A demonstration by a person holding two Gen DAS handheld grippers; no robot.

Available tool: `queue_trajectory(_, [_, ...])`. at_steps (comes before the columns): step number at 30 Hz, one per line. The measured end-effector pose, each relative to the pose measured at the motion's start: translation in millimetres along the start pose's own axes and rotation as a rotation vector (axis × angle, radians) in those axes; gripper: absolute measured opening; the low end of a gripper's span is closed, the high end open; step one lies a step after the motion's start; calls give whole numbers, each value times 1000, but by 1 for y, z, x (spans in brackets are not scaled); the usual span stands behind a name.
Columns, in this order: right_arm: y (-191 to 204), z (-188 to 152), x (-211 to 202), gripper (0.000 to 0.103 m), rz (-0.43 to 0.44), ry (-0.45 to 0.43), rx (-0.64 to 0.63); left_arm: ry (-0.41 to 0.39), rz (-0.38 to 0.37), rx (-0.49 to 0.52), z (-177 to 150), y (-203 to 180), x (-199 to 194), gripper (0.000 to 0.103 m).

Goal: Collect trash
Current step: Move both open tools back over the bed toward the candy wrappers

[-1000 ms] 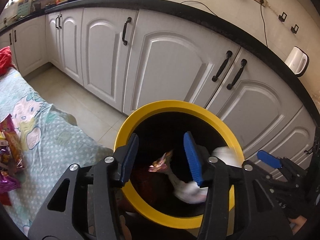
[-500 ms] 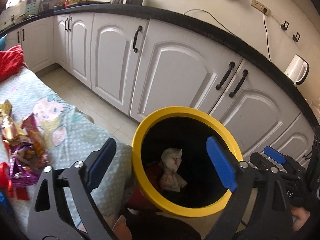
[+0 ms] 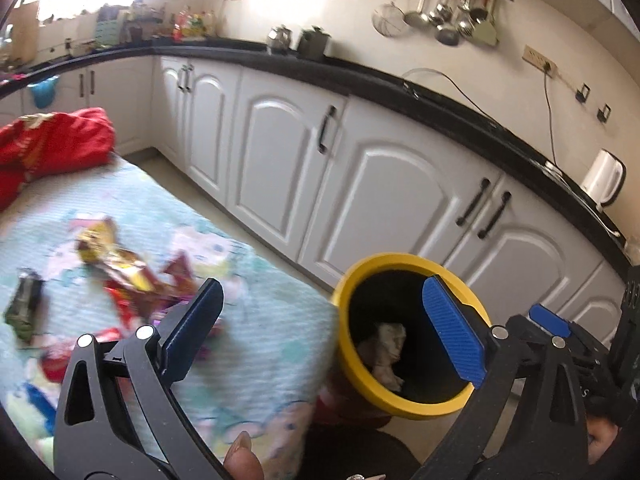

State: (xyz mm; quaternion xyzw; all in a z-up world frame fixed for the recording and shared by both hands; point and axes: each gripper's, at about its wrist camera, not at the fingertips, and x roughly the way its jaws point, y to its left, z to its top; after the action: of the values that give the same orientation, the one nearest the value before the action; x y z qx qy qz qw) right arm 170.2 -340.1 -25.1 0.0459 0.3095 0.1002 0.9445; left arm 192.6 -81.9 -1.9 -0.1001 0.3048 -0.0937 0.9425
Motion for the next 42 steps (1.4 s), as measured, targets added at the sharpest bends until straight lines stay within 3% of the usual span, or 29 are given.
queue_trajectory(15, [95, 1, 1, 85, 127, 6, -141, -81, 110, -90, 7, 74, -48, 92])
queue_trajectory(34, [191, -10, 35, 84, 247, 39, -289, -107, 240, -181, 2, 151, -81, 92])
queue_trajectory(42, [217, -17, 67, 72, 266, 96, -331, -57, 320, -236, -2, 194, -84, 92])
